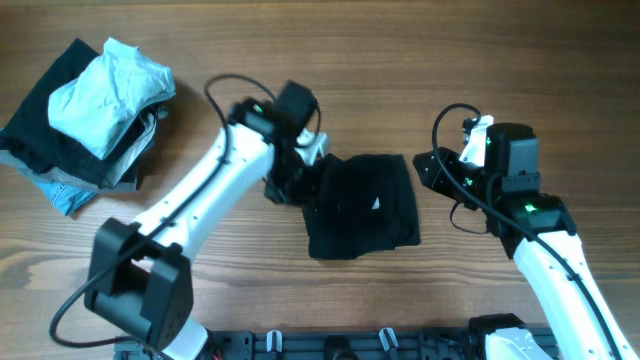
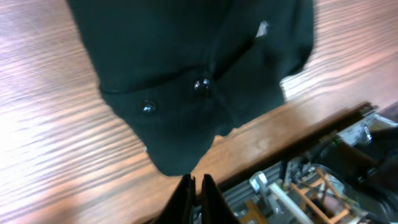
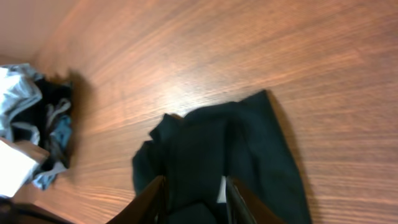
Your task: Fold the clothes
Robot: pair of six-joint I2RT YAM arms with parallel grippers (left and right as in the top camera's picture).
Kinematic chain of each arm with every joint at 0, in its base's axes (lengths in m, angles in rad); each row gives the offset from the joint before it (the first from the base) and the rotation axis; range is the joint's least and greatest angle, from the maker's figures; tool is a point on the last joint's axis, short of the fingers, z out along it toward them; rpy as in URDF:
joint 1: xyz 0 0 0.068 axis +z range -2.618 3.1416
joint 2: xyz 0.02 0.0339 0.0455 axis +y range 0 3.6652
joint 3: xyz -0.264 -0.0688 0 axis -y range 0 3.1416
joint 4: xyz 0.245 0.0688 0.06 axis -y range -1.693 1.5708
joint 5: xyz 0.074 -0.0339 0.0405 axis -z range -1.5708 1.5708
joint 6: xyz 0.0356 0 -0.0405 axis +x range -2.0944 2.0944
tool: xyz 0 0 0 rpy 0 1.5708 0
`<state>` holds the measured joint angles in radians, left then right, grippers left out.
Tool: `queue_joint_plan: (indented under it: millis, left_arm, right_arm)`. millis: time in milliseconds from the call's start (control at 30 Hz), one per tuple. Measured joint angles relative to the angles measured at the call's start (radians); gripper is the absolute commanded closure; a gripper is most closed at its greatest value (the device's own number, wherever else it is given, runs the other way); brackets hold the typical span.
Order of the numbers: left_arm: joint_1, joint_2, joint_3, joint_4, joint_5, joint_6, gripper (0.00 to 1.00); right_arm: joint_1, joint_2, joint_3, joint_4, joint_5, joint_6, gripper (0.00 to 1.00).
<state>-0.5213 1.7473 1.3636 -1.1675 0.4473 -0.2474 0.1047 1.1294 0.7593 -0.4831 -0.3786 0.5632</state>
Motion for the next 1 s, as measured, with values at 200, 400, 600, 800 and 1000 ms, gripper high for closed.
queue_joint_plan:
  millis: [200,400,600,800,1000]
  left_arm:
    - [-0.047,0.002,-0.329,0.364,0.001,-0.182,0.96]
    - [-0.012,0.009,-0.393,0.759,-0.121,-0.187,0.96]
    - [0.023,0.019,-0.300,0.838,-0.210,-0.115,0.84]
    - [0.074,0.022,0.013,0.435,-0.210,-0.044,0.41]
    - [0.081,0.004,0.112,0.113,-0.140,-0.034,0.20]
  right_arm:
    - [0.000,0.000,0.000,-0.041,0.033,0.000,0.66]
    - [0.000,0.000,0.000,-0.042,0.035,-0.007,0.66]
    - [0.000,0.027,0.000,-0.108,0.027,-0.035,0.65]
    - [0.000,0.090,0.000,-0.114,0.057,-0.122,0.62]
    - [0.000,0.261,-0.002,0.101,0.100,-0.190,0.63]
